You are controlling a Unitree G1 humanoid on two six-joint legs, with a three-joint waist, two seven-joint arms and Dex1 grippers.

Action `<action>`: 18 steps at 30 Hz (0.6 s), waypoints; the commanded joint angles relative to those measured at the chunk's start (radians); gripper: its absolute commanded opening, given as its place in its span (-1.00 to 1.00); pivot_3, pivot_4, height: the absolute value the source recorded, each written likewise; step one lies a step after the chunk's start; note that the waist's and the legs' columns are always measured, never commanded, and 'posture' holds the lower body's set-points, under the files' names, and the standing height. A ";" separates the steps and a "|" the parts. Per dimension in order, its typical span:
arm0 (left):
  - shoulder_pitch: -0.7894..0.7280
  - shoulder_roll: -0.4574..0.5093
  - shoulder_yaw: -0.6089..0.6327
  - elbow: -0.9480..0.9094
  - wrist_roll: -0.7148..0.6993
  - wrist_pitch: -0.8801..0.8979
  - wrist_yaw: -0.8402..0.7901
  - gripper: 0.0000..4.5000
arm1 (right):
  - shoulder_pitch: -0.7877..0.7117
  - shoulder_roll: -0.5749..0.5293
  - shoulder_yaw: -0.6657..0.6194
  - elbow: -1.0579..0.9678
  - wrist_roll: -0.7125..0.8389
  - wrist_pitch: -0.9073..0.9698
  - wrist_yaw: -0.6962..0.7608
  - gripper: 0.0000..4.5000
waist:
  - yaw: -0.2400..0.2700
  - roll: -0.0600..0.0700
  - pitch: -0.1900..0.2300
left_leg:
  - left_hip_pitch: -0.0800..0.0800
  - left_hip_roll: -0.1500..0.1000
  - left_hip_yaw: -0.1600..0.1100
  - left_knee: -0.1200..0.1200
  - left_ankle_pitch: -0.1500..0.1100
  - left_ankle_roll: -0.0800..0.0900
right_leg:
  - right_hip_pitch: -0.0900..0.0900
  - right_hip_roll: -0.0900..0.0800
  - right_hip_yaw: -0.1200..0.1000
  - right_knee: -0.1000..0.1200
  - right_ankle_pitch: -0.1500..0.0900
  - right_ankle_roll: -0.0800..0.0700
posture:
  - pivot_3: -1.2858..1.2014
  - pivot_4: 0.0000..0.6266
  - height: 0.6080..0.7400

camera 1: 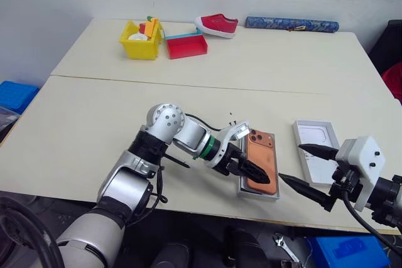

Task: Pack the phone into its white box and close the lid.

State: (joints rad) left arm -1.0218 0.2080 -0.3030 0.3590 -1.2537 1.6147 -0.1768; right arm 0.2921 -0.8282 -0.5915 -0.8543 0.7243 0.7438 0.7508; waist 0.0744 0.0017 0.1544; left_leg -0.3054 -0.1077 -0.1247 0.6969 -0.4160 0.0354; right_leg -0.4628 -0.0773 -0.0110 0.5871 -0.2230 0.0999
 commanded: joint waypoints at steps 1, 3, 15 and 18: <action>-0.049 0.050 -0.004 -0.043 -0.040 0.000 -0.051 1.00 | 0.002 -0.010 -0.002 0.003 -0.004 -0.020 0.001 1.00 | -0.001 0.000 0.000 | 0.000 0.000 0.000 0.000 0.000 0.000 | 0.000 0.000 0.000 0.000 0.000 0.000 | 0.03 -0.52 1.00; -0.057 0.104 -0.010 -0.064 -0.042 0.000 -0.084 1.00 | 0.005 -0.012 -0.005 0.007 -0.005 -0.019 0.003 1.00 | -0.003 0.000 0.000 | 0.000 0.000 0.000 0.000 0.000 0.000 | 0.000 0.000 0.000 0.000 0.000 0.000 | 0.03 -0.52 1.00; 0.149 0.492 0.014 -0.389 0.371 -0.616 -0.793 1.00 | -0.103 0.039 0.009 0.018 0.033 0.294 -0.345 1.00 | -0.020 0.002 0.001 | 0.001 0.001 0.000 -0.003 0.000 -0.001 | 0.000 0.000 -0.001 0.001 -0.002 -0.003 | 0.03 -0.52 1.00; 0.227 0.541 -0.011 -0.401 0.543 -0.883 -0.951 1.00 | -0.164 0.108 0.042 0.025 0.039 0.398 -0.467 1.00 | -0.015 0.003 0.001 | 0.001 0.002 -0.001 -0.003 0.001 -0.001 | -0.001 0.000 -0.003 0.000 -0.002 -0.004 | 0.03 -0.52 1.00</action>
State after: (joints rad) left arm -0.8179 0.7262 -0.3067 0.0008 -0.8102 0.9030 -1.0165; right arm 0.1556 -0.7597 -0.5531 -0.8201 0.7452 1.0767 0.3661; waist 0.0589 0.0043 0.1557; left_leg -0.3048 -0.1061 -0.1258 0.6933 -0.4152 0.0345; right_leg -0.4632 -0.0775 -0.0139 0.5869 -0.2253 0.0957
